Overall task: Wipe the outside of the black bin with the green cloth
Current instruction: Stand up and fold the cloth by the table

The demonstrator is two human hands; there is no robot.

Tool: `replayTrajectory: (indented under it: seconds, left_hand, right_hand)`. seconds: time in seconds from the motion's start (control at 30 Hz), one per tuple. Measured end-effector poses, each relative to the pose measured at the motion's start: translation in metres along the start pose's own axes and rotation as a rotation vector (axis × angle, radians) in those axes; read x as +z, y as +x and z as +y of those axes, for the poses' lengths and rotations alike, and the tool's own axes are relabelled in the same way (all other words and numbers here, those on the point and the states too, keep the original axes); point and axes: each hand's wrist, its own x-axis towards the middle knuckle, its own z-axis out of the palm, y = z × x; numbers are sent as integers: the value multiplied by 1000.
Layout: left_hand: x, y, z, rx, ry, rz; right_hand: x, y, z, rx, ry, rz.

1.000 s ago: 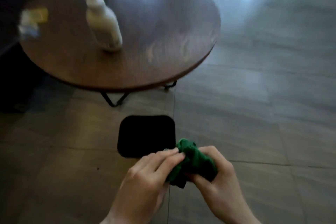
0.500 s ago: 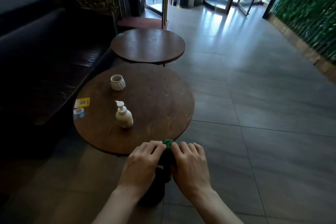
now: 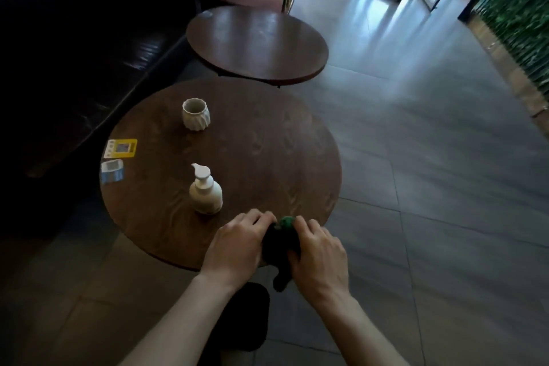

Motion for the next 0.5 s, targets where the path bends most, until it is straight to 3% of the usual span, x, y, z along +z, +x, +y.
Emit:
replayTrajectory:
  seconds: [0.27,0.5]
  left_hand:
    - [17,95,-42,-24,-40,-20]
    - [64,168,-55,-25,56,-16]
  right_hand:
    - [14,97,12,32,-40,19]
    - [49,171,63,20,-70,-19]
